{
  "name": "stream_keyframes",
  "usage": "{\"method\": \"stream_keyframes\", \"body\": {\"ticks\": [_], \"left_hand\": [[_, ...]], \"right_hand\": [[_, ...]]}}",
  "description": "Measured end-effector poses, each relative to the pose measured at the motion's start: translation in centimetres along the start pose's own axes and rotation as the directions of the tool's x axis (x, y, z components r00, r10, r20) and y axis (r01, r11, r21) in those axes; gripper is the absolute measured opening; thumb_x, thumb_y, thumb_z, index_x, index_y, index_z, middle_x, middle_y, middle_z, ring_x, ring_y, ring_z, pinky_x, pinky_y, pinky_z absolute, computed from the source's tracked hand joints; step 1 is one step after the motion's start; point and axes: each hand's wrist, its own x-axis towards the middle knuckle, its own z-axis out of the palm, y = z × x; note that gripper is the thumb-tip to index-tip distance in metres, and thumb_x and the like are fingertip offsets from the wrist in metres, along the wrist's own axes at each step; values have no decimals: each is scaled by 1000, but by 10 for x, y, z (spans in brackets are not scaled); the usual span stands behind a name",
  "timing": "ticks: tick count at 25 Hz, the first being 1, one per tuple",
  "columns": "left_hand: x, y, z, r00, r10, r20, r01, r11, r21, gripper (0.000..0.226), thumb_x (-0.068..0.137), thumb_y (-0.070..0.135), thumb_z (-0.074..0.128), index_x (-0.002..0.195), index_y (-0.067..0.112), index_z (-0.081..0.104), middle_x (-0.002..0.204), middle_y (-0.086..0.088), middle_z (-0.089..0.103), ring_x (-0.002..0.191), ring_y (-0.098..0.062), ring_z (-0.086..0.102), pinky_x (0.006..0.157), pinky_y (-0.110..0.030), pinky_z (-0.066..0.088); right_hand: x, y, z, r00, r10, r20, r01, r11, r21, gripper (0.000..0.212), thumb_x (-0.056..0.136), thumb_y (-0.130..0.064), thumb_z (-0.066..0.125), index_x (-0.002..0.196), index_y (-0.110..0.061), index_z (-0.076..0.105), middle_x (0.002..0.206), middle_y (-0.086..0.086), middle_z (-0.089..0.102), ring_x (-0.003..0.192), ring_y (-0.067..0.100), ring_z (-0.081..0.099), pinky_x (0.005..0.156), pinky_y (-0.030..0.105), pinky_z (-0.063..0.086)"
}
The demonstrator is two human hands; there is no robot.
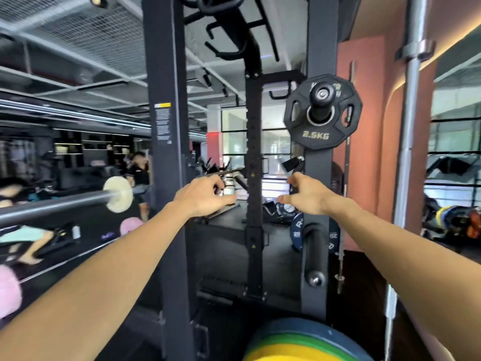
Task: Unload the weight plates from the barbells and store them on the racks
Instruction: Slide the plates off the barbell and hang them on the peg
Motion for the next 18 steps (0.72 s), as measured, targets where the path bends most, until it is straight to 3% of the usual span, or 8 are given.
{"method": "stream_keyframes", "body": {"ticks": [5, 11, 15, 18], "left_hand": [[-50, -61, -58, 989, -138, -49, 141, 988, 60, 65, 69, 71, 61, 120, 33, 51, 128, 2, 57, 115, -22, 54, 95, -40, 45], [-109, -152, -135, 952, -282, -114, 292, 953, 80, 72, 55, 76, 56, 115, 37, 52, 122, 5, 60, 110, -24, 56, 95, -41, 46], [-143, -222, -182, 944, -310, -117, 321, 942, 96, 75, 62, 76, 60, 123, 33, 50, 134, 0, 54, 119, -24, 53, 99, -43, 44], [-166, -290, -217, 942, -321, -96, 331, 936, 122, 74, 65, 75, 60, 125, 33, 49, 137, -2, 53, 122, -25, 51, 100, -42, 43]], "right_hand": [[-13, -76, 30, 986, -143, 86, 139, 989, 52, 64, 85, -41, 66, 137, -15, 39, 143, 8, 44, 127, 29, 46, 106, 43, 39], [-18, -192, 76, 956, -263, 130, 251, 963, 103, 65, 85, -41, 67, 139, -18, 38, 141, 7, 48, 123, 26, 51, 105, 42, 41], [-25, -283, 118, 938, -309, 155, 291, 948, 129, 66, 87, -43, 64, 141, -21, 35, 148, 6, 40, 129, 28, 46, 106, 44, 38], [-28, -351, 149, 932, -325, 159, 309, 944, 118, 64, 84, -49, 63, 138, -25, 38, 143, 3, 45, 127, 28, 47, 106, 48, 38]]}}
